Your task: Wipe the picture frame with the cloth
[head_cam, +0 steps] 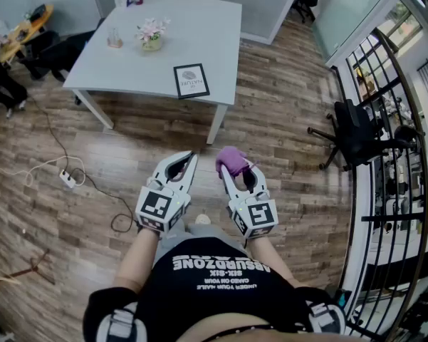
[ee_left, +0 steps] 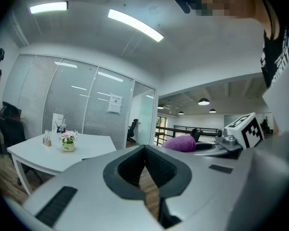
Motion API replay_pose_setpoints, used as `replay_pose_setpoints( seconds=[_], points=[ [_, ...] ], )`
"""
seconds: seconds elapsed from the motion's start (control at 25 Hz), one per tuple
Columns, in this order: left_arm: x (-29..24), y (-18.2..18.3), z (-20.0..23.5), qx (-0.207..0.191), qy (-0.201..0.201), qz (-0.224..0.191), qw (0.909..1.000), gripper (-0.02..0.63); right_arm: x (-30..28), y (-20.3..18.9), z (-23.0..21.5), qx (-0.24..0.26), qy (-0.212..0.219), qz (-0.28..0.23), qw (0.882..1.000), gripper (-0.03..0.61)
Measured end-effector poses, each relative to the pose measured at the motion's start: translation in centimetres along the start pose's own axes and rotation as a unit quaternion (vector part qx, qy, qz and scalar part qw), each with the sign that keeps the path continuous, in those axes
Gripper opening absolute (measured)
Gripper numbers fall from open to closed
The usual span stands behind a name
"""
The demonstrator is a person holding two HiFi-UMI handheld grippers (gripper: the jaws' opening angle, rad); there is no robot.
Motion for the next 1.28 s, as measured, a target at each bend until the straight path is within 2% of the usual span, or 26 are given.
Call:
replay_pose_setpoints(
  seconds=[0.36,0.48,0.68,0.8,0.92,1.04,1.28],
  points=[
    [-1.3,-2.7,-2.3,-0.002,0.022,0.015,0.9996,0.015,-0.4,-2.6,-1.7,0.01,0.031,0.002,0.999,0.176],
    [-1.2,-2.9,-1.7,0.016,0.024,0.019,0.9994,0.015,-0.9,-2.6,-1.4,0.005,0.047,-0.004,0.999,0.176],
    [-2.7,-2.7,-0.4,0.02,0.027,0.015,0.9993,0.015,-2.7,-2.4,-2.1,0.004,0.055,-0.007,0.998,0.178],
    [-4.4,-2.7,1.4,0.029,0.02,0.021,0.9992,0.015,-4.3,-1.8,-3.1,0.004,0.054,-0.009,0.999,0.178],
    [-7.3,-2.1,4.2,0.045,0.01,0.022,0.9987,0.015,-6.7,-0.8,-5.3,-0.005,0.033,-0.008,0.999,0.178],
    [-9.5,-0.9,7.1,0.043,0.007,0.018,0.9989,0.015,-9.6,0.3,-6.9,-0.008,0.022,-0.008,1.0,0.178],
    [-14.8,2.0,14.1,0.04,0.017,0.017,0.9989,0.015,-16.7,3.5,-9.3,0.001,0.027,-0.001,1.0,0.178]
  ],
)
Point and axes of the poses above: the fingertips, and each gripper's own axes: x backward along the fingers, z to its left, y out of its top, the point moved 7 cm from there along x, backward along the fingers, and after that the axes turned 12 degrees about z, right-handed, at the moved point
